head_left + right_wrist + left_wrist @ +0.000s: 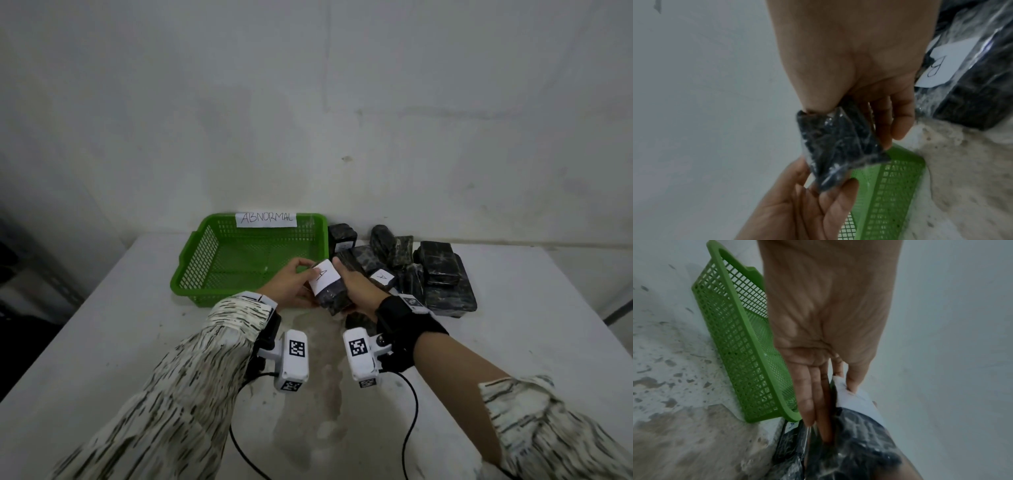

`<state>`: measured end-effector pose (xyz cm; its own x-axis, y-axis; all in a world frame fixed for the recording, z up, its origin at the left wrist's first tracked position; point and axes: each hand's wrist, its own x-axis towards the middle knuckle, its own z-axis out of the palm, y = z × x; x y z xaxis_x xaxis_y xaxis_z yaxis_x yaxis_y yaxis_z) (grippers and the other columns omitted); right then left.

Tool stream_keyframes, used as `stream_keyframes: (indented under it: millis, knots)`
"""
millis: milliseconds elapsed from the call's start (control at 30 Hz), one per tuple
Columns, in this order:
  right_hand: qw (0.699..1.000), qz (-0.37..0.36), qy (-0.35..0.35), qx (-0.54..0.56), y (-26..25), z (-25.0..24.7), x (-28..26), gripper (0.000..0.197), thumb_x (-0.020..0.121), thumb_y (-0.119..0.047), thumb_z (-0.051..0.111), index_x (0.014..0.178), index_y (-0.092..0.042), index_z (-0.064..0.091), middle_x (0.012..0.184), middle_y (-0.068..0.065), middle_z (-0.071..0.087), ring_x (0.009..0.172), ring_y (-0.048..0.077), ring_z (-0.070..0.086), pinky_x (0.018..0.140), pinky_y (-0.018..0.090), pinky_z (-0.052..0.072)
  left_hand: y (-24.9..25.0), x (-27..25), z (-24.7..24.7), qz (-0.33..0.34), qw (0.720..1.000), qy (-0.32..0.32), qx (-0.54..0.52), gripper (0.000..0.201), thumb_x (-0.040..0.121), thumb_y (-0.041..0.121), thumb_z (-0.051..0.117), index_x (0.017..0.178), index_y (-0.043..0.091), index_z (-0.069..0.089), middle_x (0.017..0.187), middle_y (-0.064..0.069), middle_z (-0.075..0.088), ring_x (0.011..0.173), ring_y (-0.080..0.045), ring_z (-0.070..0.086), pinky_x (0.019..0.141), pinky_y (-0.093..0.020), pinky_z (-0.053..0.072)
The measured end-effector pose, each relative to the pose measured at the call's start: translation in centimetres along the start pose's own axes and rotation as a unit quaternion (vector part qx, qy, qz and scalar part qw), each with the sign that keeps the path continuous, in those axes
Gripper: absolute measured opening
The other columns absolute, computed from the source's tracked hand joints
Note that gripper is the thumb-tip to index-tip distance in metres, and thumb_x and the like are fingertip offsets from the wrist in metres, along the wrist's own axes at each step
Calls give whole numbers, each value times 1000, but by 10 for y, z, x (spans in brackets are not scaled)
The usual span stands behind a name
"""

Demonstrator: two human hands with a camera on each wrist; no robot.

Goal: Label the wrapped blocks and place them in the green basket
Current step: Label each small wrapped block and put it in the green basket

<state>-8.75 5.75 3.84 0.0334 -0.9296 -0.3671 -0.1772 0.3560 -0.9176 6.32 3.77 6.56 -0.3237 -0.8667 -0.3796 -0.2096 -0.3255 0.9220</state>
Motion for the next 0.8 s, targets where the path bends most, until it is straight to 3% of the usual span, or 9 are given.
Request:
stream_keyframes:
  millis: [67,167,300,400,500,600,700,800]
  knots:
    - [999,-16,22,22,-4,7,9,60,98,-55,30,113,-6,61,88,8,64,70,14,60,57,23,45,-2,6,-8,-6,999,27,-25,20,96,16,50,112,11,39,85,-10,59,53,-17,62,49,-27,55]
    - [996,-8,37,84,-12,14,24,56,93,-55,47,129,-12,46,115,10,60,86,20,60,61,32,51,-3,16,-30,-3,993,57,-102,24,96,16,51,111,8,33,84,-17,63,50,-19,67,51,-30,58]
    - [993,2,-5,121,-24,29,40,56,86,-15,70,131,-14,37,115,12,58,89,22,62,64,31,55,-1,30,-65,1,992,55,-111,28,94,17,53,111,7,34,72,-15,69,51,-19,68,53,-31,58]
    - [988,19,31,147,-33,51,62,52,81,-4,73,120,-9,39,112,16,59,83,23,63,64,32,56,-1,40,-93,8,997,65,-35,25,95,24,51,112,8,40,59,-5,64,46,-17,61,52,-29,54]
    - [980,36,59,185,-45,73,90,39,84,-2,68,115,-4,46,121,20,58,95,28,62,72,33,56,-10,59,-128,52,984,132,112,28,98,30,43,116,10,48,81,-6,59,62,-17,53,60,-29,47]
    - [973,41,77,212,-60,92,116,22,90,1,59,112,0,54,113,17,58,99,28,59,71,31,56,-25,81,-171,88,944,240,210,23,96,30,46,111,15,54,108,-11,61,86,-25,57,77,-37,47]
    - [972,73,99,199,-72,108,148,33,93,-1,55,126,7,50,122,21,57,105,31,57,80,37,53,-39,97,-205,17,890,352,289,28,94,31,48,116,15,55,124,-17,51,118,-34,43,95,-42,36]
    - [973,103,107,174,-78,127,184,35,94,-4,54,128,7,49,124,19,57,106,32,56,86,44,51,-53,107,-227,-11,859,395,324,39,91,32,51,125,12,49,129,-19,44,121,-33,37,95,-40,31]
